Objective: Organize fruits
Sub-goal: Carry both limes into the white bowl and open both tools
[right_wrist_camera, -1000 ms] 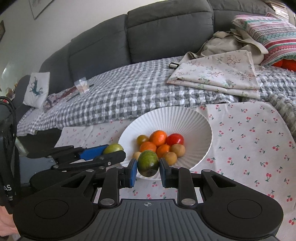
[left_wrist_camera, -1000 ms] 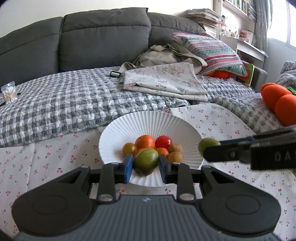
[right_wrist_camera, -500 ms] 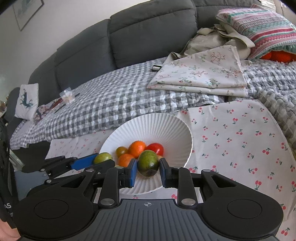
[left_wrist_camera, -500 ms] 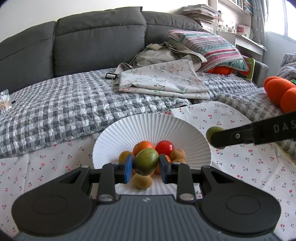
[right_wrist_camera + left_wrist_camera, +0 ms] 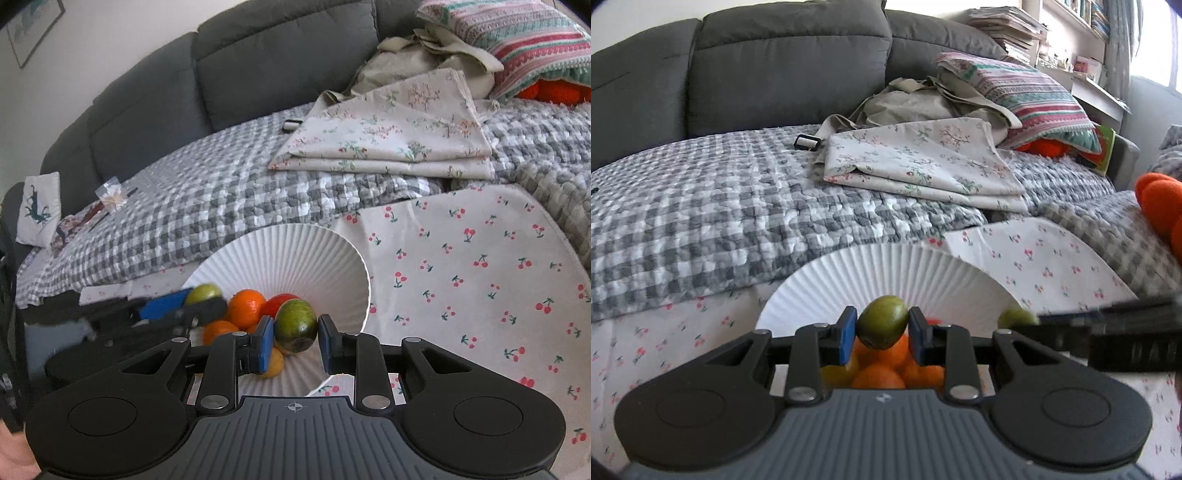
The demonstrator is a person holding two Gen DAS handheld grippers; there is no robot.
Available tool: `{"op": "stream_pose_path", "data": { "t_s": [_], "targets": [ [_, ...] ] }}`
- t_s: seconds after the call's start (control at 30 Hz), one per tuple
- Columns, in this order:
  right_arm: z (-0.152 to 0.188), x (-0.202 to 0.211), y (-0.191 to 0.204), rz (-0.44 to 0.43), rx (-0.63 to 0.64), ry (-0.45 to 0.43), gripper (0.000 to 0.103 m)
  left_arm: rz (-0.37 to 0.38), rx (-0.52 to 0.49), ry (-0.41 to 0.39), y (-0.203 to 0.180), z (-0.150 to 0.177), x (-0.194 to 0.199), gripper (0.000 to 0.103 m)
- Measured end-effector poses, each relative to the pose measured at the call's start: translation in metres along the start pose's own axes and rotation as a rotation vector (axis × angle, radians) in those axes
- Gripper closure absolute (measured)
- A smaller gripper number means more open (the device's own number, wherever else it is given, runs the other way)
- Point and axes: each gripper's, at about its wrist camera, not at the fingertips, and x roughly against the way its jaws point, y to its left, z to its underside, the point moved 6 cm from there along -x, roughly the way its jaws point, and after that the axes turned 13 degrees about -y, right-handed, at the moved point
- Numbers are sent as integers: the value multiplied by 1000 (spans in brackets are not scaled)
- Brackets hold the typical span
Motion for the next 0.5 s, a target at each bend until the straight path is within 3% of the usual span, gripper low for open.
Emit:
{"op": "stream_pose_path", "data": {
  "t_s": [0.13,0.27,0.5],
  "targets": [
    [2,-16,-4,22,-18,8,77,-11,23,37,9,0,-23,75],
    [-5,-32,-8,39,-24,1,77,5,110,71,24,-2,-35,74],
    [-9,-64,-15,24,-101,8,77,24,139,107,31,6,-41,74]
  ]
}}
